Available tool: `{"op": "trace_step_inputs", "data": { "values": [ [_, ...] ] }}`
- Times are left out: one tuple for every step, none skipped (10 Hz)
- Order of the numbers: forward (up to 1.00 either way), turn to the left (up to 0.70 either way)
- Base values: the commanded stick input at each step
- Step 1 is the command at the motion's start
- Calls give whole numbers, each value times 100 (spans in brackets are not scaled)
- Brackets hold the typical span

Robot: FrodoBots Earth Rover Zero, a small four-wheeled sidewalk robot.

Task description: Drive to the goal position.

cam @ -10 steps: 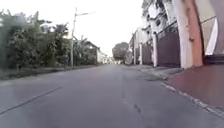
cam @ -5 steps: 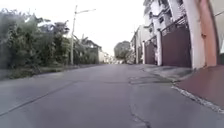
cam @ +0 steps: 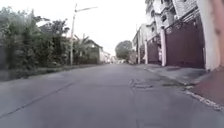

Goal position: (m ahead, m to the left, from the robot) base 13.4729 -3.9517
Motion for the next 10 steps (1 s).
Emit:
{"op": "trace_step_inputs", "data": {
  "values": [
    [100,0],
    [100,0],
    [100,0],
    [100,-26],
    [100,-40],
    [100,-38],
    [100,-22],
    [100,0],
    [100,0],
    [100,0]
  ]
}}
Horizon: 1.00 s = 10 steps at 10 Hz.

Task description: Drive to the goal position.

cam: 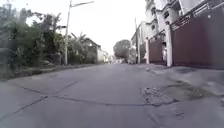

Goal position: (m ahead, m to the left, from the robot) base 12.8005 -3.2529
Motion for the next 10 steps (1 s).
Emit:
{"op": "trace_step_inputs", "data": {
  "values": [
    [100,0],
    [100,0],
    [100,0],
    [100,0],
    [100,0],
    [100,0],
    [100,0],
    [100,0],
    [100,0],
    [100,0]
  ]
}}
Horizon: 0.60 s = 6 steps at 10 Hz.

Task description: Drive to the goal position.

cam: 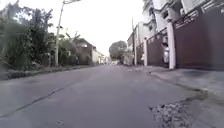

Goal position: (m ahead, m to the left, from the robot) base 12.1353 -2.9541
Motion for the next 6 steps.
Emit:
{"op": "trace_step_inputs", "data": {
  "values": [
    [100,-21],
    [100,-38],
    [100,-24],
    [100,0],
    [100,0],
    [100,0]
  ]
}}
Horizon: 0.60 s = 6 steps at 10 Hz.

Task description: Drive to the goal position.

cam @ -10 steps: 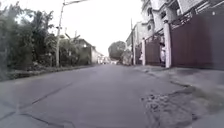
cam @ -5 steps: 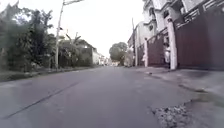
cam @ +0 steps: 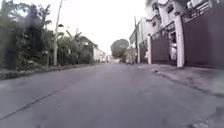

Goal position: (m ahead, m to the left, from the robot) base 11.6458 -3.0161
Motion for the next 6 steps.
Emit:
{"op": "trace_step_inputs", "data": {
  "values": [
    [100,0],
    [100,0],
    [100,0],
    [100,0],
    [100,0],
    [100,0]
  ]
}}
